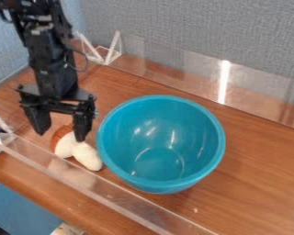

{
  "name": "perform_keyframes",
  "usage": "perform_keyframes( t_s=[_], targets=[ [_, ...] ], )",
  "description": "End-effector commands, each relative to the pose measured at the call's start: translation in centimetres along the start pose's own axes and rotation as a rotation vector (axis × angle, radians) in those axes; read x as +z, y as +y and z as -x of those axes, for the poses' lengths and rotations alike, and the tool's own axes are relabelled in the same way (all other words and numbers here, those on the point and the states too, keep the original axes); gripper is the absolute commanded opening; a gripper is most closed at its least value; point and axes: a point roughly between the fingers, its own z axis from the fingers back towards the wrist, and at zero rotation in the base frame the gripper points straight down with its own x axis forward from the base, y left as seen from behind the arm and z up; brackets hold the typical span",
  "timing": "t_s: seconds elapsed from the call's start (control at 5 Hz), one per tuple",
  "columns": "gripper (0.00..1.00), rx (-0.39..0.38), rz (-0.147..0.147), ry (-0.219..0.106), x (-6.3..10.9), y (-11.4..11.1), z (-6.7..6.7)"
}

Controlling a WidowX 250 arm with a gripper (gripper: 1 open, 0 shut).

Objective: Put the mushroom in the blue bowl

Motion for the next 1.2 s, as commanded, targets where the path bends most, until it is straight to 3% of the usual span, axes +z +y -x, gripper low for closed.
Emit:
perform_keyframes(
  t_s=[0.0,0.2,0.6,1.0],
  targets=[
    [1.0,0.017,-0.005,-0.038,-0.6,-0.3,-1.1],
    [1.0,0.036,-0.009,-0.037,-1.7,-0.6,-1.7],
    [1.0,-0.127,-0.004,-0.028,-3.3,-2.3,-2.3],
    [1.0,-0.105,-0.005,-0.023,-2.5,-1.2,-3.1]
  ],
)
